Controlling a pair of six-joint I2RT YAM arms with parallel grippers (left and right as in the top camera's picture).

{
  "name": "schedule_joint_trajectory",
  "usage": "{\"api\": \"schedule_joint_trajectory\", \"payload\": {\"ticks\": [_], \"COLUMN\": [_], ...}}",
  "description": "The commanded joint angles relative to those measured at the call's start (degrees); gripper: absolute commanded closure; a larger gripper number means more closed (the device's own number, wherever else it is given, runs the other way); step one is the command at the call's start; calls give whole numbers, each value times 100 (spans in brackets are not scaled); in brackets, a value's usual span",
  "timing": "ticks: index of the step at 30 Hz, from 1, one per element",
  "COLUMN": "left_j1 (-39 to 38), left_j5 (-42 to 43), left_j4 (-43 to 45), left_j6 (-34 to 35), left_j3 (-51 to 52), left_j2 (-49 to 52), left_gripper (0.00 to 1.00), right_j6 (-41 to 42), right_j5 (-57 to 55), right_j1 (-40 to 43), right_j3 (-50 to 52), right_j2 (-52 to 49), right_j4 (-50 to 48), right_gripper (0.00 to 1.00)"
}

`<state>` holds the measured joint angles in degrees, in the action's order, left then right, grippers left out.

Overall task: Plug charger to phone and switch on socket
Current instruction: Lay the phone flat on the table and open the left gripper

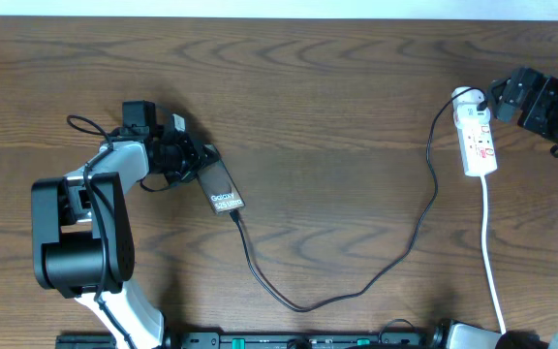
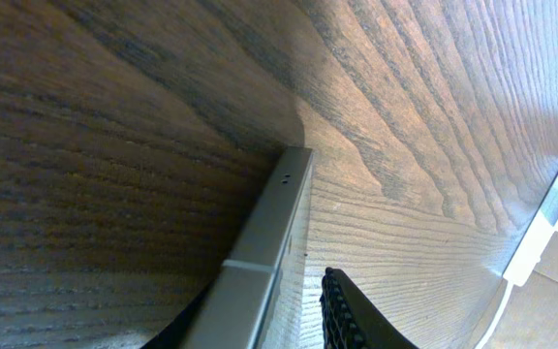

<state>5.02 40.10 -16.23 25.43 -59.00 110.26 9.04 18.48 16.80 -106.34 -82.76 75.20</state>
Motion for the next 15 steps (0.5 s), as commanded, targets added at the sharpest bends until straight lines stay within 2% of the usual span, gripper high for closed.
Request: {"api": "schedule_joint_trajectory", "payload": {"ticks": [1, 5, 11, 15], "left_j1": [4, 4, 4, 4], "left_j5": [-483, -579, -1198, -1471], "left_j4": [-173, -332, -896, -1213], "left_j6": [-39, -37, -35, -35], "left_j3": [42, 42, 42, 42], "left_j2": [98, 98, 98, 98], "left_gripper": [70, 66, 64, 56], "right_j6": [76, 76, 74, 72], "right_j5": [55, 52, 52, 52], "right_j1": [-39, -39, -39, -39], "right_j3": [28, 28, 28, 28], "right_j2": [-13, -13, -13, -13], "right_j4": [2, 2, 4, 4], "right_gripper": [1, 1, 1, 1]}}
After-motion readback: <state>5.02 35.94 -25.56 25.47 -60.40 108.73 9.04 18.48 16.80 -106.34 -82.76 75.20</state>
